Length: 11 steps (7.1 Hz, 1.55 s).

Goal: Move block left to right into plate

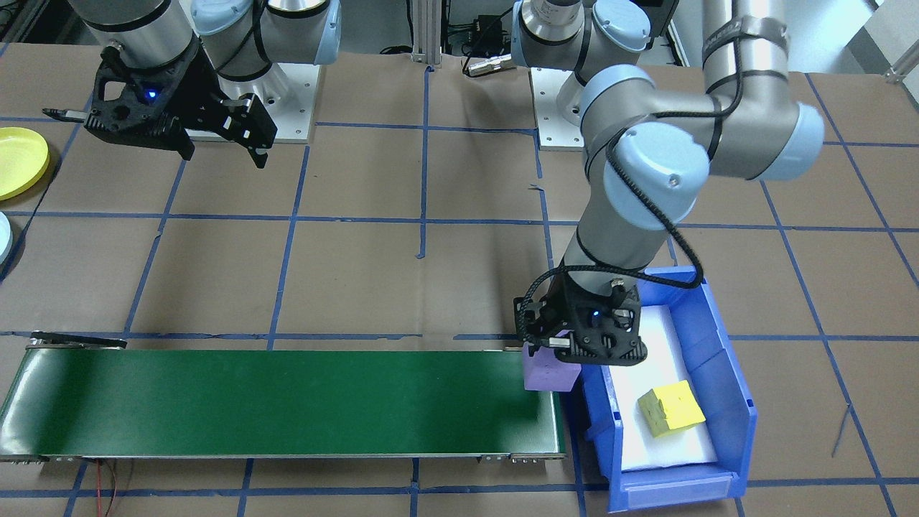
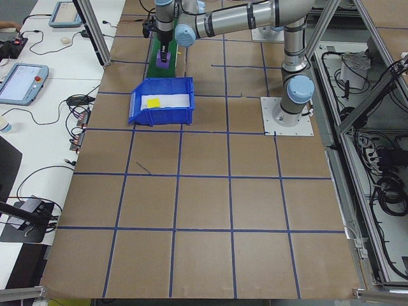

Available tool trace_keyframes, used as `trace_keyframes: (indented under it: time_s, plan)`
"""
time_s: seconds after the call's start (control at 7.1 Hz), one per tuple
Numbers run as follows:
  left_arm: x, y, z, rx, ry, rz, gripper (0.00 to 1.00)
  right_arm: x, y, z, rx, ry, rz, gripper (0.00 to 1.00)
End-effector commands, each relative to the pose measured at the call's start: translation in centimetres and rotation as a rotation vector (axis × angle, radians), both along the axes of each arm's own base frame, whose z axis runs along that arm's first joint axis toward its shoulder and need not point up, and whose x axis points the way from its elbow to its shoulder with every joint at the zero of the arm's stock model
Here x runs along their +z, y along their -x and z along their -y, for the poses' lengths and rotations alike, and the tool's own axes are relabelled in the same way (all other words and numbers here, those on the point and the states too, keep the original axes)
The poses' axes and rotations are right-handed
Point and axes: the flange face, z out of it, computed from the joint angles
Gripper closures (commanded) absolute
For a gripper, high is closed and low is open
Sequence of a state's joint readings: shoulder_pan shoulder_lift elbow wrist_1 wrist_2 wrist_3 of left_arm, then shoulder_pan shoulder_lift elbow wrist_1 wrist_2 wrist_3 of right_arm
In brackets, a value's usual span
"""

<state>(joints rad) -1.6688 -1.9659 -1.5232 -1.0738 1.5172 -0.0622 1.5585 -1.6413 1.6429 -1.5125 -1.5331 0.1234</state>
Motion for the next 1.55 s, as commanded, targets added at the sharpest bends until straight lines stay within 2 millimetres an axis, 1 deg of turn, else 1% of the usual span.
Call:
trace_keyframes:
  time_s: [0.0, 0.14, 0.28, 0.42, 0.56, 0.7, 0.85, 0.99, 1.13, 1.27, 1.41]
  plan:
    - [-4.7, 1.3, 1.5, -0.013, -0.002, 0.0, 0.42, 0.0, 0.0, 0.0, 0.001, 0.0, -0.001, 0.0]
    - [-5.5, 1.4, 1.2, -0.014, -0.018, 0.0, 0.16, -0.6, -0.1, 0.6, 0.0, 0.0, 0.016, 0.0]
    - [-5.8, 1.6, 1.1, -0.015, -0.024, -0.011, 0.04, -2.5, -0.1, 2.2, 0.003, 0.0, 0.035, 0.0]
    - [-5.0, 1.8, 1.2, -0.03, -0.009, -0.018, 0.0, -4.0, -0.7, 5.2, -0.005, 0.07, 0.096, 0.0]
    - [-1.3, 1.8, 0.7, -0.038, 0.037, -0.022, 0.0, -6.5, -1.0, 7.9, 0.004, 0.082, 0.119, 0.0]
    - [2.4, 0.5, 0.0, -0.036, 0.075, -0.013, 0.0, -9.1, -1.3, 10.4, 0.003, 0.112, 0.148, 0.0]
    - [3.8, -4.1, 1.4, 0.019, 0.072, -0.004, 0.0, -12.2, -1.6, 13.1, -0.002, 0.136, 0.181, 0.0]
    - [3.1, -8.5, 2.8, 0.089, 0.056, -0.012, 0.0, -14.5, -2.2, 15.1, -0.029, 0.142, 0.237, 0.0]
    - [1.2, -12.2, 4.1, 0.141, 0.031, 0.0, 0.0, -15.4, -2.6, 16.1, -0.073, 0.145, 0.272, 0.0]
    - [-1.3, -16.2, 4.4, 0.187, -0.008, 0.004, 0.0, -16.2, -2.9, 16.8, -0.141, 0.121, 0.304, 0.0]
    - [-4.0, -18.4, 4.9, 0.2, -0.048, 0.005, 0.0, -17.1, -3.2, 17.4, -0.18, 0.124, 0.337, 0.0]
